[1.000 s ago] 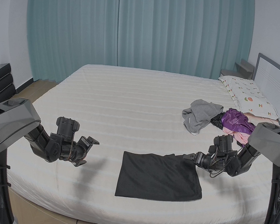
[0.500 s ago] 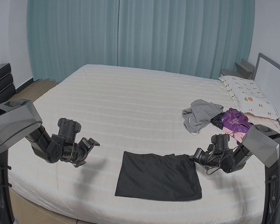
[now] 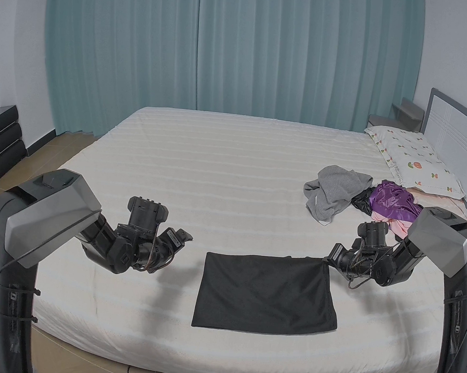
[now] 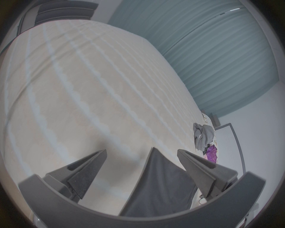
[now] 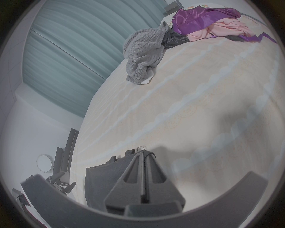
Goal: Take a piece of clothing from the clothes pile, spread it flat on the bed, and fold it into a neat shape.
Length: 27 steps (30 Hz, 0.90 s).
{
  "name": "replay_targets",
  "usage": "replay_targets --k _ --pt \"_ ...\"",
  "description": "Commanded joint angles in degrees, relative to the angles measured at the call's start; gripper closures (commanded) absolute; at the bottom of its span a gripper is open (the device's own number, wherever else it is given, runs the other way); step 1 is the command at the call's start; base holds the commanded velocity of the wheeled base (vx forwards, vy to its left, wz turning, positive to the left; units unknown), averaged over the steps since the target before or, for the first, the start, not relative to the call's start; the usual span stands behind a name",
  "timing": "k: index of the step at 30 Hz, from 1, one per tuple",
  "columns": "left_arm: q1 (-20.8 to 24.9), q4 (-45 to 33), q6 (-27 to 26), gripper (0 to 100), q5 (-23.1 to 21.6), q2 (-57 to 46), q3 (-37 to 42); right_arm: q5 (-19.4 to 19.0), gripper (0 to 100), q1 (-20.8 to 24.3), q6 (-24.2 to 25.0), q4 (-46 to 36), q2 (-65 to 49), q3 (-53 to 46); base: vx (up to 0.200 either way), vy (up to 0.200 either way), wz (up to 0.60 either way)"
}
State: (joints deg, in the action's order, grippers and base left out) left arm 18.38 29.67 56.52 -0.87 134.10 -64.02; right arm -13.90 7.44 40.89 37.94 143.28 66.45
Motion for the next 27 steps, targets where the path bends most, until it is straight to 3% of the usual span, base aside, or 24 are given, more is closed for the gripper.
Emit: replay_targets --k 1,10,25,26,27 --pt "3.06 -0.32 -2.29 0 1.39 6.00 -6.20 0.63 100 -0.58 -0.02 0.65 -0.54 -0.36 0.000 0.000 0.00" --pt "6.93 -0.40 -2.99 0 1.48 10.66 -12.88 1.77 100 -0.58 0.07 0.82 -0.72 -0.97 0.000 0.000 0.00" --pt "7.98 -6.56 -5.71 0 6.40 17.69 -24.57 2.12 100 -0.05 0.16 1.53 -1.16 -1.94 0.000 0.000 0.00" --pt "7.98 -6.56 -5.71 100 6.40 17.78 -24.66 2.12 100 -0.05 0.16 2.05 -1.07 -2.03 0.000 0.000 0.00" --pt "7.98 -6.56 -5.71 100 6.40 17.78 -24.66 2.12 100 -0.05 0.16 2.23 -1.07 -2.11 0.000 0.000 0.00"
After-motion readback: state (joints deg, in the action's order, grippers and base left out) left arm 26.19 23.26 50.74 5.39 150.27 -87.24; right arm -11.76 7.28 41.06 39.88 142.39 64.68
